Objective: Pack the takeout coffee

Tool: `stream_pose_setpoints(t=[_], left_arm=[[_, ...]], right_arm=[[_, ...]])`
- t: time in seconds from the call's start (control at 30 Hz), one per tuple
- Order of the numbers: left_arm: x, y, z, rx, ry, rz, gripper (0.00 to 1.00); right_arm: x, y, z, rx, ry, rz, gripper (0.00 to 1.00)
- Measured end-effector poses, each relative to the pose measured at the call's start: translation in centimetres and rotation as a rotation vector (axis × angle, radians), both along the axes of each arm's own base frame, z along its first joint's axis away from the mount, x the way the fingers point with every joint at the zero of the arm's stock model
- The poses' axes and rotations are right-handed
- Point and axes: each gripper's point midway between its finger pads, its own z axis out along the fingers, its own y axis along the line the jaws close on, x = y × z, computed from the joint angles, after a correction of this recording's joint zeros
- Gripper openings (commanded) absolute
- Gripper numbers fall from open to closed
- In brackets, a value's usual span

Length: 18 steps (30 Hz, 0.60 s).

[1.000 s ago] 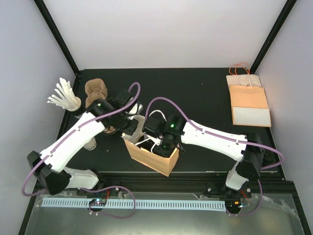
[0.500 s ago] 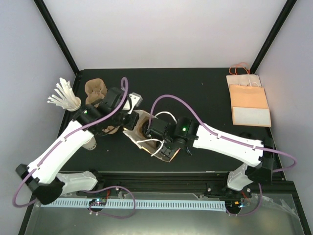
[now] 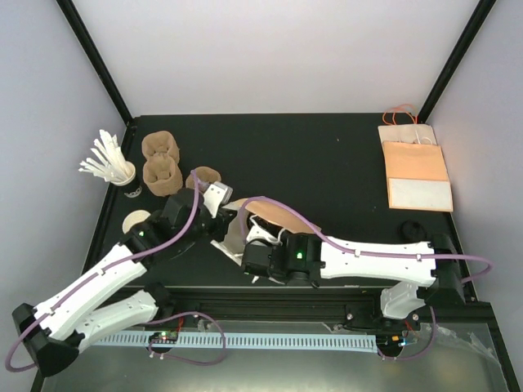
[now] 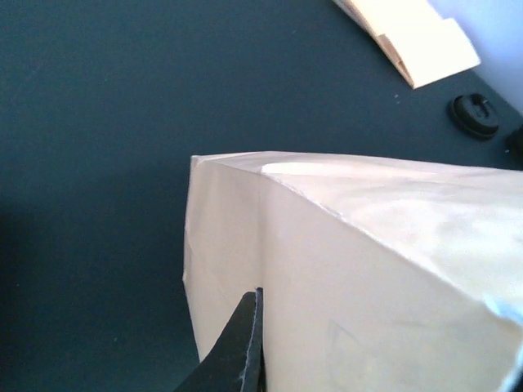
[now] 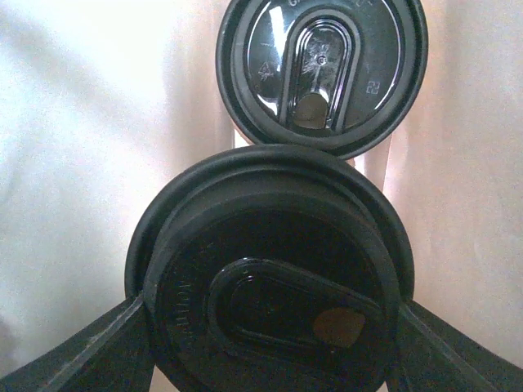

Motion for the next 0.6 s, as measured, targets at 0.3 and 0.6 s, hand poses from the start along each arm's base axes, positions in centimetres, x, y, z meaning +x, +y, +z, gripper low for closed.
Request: stream_pose_setpoints(t=[0.3,0.6], left_arm=[[-2.4,0.2,-0.3,-0.139,-0.083,-0.008,0.02],[-3.9,-0.3,-1.8,-0.168,-0.094,-0.011,0.02]], right_arm=[[-0.8,-0.4,0.5,0.049,-0.075,0.022,0.03],[-1.0,-1.8,-1.2,-0.018,-0.145,0.014,0.04]])
